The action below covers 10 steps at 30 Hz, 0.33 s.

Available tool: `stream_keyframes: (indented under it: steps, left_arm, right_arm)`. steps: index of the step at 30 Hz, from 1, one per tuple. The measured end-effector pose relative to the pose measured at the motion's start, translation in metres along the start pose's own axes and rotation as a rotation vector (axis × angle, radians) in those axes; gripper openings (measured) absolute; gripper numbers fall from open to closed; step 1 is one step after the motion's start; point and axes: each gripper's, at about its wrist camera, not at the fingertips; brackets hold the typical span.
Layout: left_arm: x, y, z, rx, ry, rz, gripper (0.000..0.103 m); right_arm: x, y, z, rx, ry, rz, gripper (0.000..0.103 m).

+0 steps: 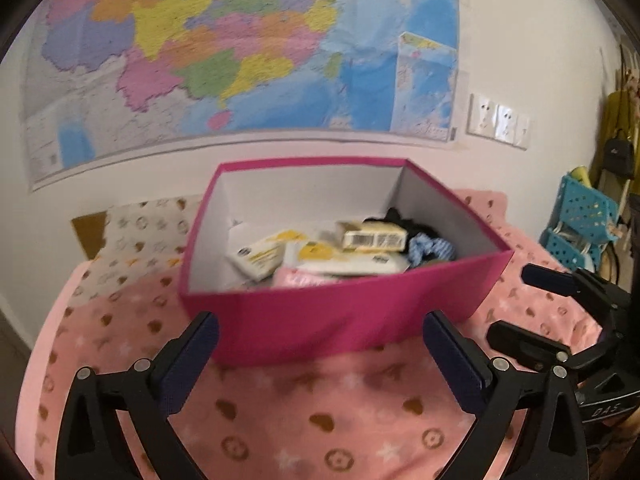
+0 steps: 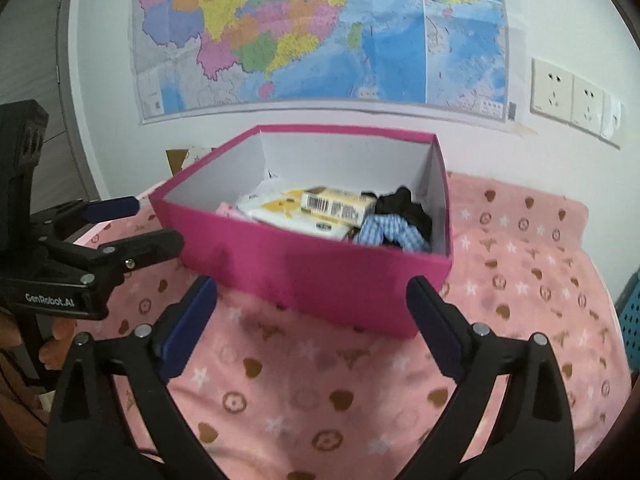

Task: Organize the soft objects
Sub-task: 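Open the right gripper and withdraw it from the box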

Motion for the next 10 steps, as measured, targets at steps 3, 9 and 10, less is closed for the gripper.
stream_keyframes:
  steps: [3,9,10]
  left_arm:
    - [-0.007,0.005,0.01,-0.007,0.05,-0.016,0.103]
    - [-0.002,0.011,0.025,0.0,0.026,-0.052,0.103]
    - [0.001,0.011,0.028,-0.001,0.013,-0.064,0.103]
  right_arm:
    - [-0.003,0.002,0.008,-0.014,-0.007,0.013,0.096]
    - [-0.009,0.002,0.017,-0.037,-0.002,0.015,0.096]
    - [-0.01,0.002,0.018,-0.041,0.0,0.01,0.096]
Point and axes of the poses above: each gripper's, at about its wrist camera, not at the fingertips, and y roughly against the way its jaws point, x to its right, z to its underside, and after that the axes turned 12 degrees about z, right-handed
